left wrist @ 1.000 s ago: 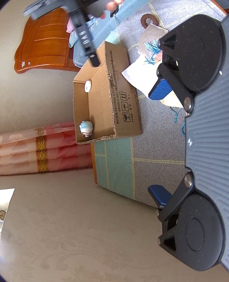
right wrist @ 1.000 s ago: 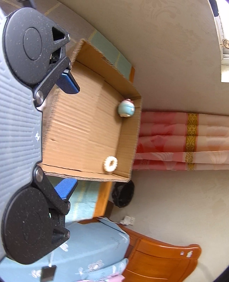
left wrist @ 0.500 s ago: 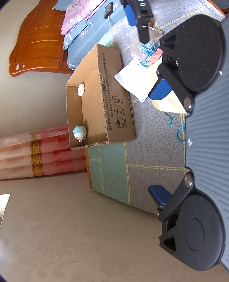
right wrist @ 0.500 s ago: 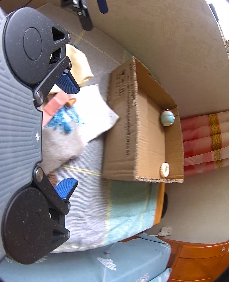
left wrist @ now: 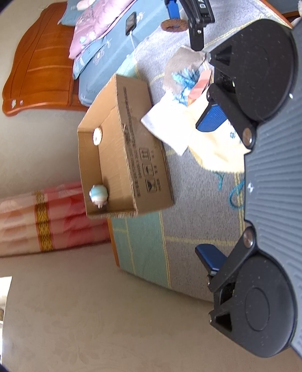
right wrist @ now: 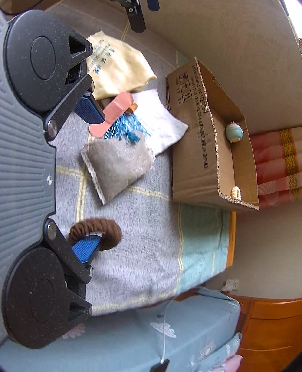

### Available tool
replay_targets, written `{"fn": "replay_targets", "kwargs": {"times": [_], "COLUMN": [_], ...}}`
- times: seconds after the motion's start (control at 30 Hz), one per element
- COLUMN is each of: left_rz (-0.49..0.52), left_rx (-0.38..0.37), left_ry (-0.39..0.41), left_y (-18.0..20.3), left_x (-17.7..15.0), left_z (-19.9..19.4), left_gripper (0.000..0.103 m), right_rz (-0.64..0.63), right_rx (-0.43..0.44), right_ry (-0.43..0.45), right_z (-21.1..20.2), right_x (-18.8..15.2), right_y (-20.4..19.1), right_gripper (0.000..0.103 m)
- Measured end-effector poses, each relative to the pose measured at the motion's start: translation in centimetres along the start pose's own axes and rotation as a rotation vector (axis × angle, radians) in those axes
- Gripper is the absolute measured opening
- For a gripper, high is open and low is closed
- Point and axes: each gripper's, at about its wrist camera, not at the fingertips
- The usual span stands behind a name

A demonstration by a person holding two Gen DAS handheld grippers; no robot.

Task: Organize soft objects
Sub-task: 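Move the right gripper back toward the brown hair tie on the blanket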

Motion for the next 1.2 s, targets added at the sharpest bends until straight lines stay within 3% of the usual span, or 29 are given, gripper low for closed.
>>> {"fn": "replay_targets", "kwargs": {"times": [0.1, 0.37, 0.5, 0.57, 0.63, 0.73, 0.9, 0.97, 1.1, 1.2], "left_rz": [0.034, 0.094, 0.131, 0.143, 0.143, 0.15, 0.166, 0.17, 0.182, 0.204], "left_rx": [-0.042, -0.153, -0.157, -0.15, -0.175, -0.226, -0.242, -0.239, -0.269, -0.28], "left_ry": [-0.012, -0.041, -0.032, -0.044, -0.053, -0.06, -0.073, -0.077, -0.057, -0.061], "left_y": [0.9, 3.1, 3.6, 3.7, 3.7, 3.8, 4.1, 4.0, 3.9, 4.1], "left_x": [-0.1, 0.1, 0.8, 1.1, 1.3, 1.3, 1.3, 1.3, 1.0, 0.5], "left_z": [0.3, 1.6, 3.1, 3.8, 4.2, 4.3, 4.8, 4.7, 3.6, 2.8], "left_gripper": [0.102, 0.102, 0.098, 0.083, 0.074, 0.071, 0.045, 0.024, 0.011, 0.009], "right_rz": [-0.036, -0.131, -0.134, -0.143, -0.149, -0.158, -0.161, -0.162, -0.165, -0.165], "right_rx": [-0.047, -0.069, -0.066, -0.072, -0.076, -0.074, -0.072, -0.074, -0.076, -0.074], "right_ry": [-0.001, -0.002, 0.001, 0.007, 0.01, 0.017, 0.028, 0.03, 0.034, 0.036], "right_z": [0.2, 0.7, 0.9, 0.9, 0.9, 0.8, 0.9, 0.9, 0.8, 0.8], "right_x": [-0.6, -2.1, -2.5, -2.7, -2.8, -3.0, -3.1, -3.2, -3.3, -3.3], "right_y": [0.0, -1.3, -1.5, -1.6, -1.7, -1.8, -1.7, -1.8, -1.8, -1.8], "right_gripper": [0.103, 0.103, 0.103, 0.103, 0.103, 0.103, 0.103, 0.103, 0.103, 0.103]}}
Point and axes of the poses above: each gripper's, at about its wrist camera, not at the fingertips, and z roughly the way its jaws point, y to its right, x to its top, and after that the axes turned 3 degrees about -z, right-handed
